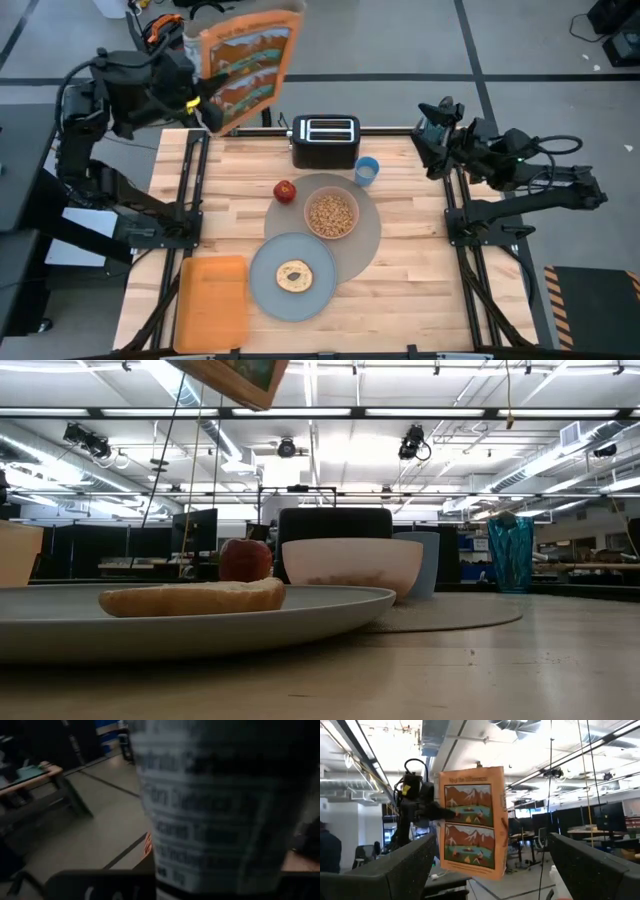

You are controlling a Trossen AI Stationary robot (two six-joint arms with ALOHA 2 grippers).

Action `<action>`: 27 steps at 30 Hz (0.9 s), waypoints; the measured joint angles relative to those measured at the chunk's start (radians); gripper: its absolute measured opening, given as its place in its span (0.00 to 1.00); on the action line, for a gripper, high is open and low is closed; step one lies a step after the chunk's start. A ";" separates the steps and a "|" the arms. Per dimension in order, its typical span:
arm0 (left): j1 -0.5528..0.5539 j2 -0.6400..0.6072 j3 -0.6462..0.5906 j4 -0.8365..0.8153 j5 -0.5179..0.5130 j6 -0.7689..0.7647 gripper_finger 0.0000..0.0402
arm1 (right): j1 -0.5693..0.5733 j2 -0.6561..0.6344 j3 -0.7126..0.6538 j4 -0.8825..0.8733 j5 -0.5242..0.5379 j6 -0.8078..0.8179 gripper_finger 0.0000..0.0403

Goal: Arrange a breakfast setting
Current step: Pour the cereal from the cereal box into the orange bowl

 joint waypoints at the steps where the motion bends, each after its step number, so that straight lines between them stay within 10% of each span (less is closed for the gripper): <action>1: 0.012 -0.002 -0.009 -0.001 -0.005 -0.007 0.02 | 0.000 0.018 0.000 0.026 0.001 0.000 0.97; 14: 0.109 -0.165 -0.728 0.522 -0.015 -0.097 0.02 | 0.030 0.187 0.000 0.209 0.005 0.062 0.97; 27: 0.158 -0.492 -1.433 0.850 -0.294 -0.238 0.02 | 0.208 0.223 0.000 0.195 0.190 0.089 0.97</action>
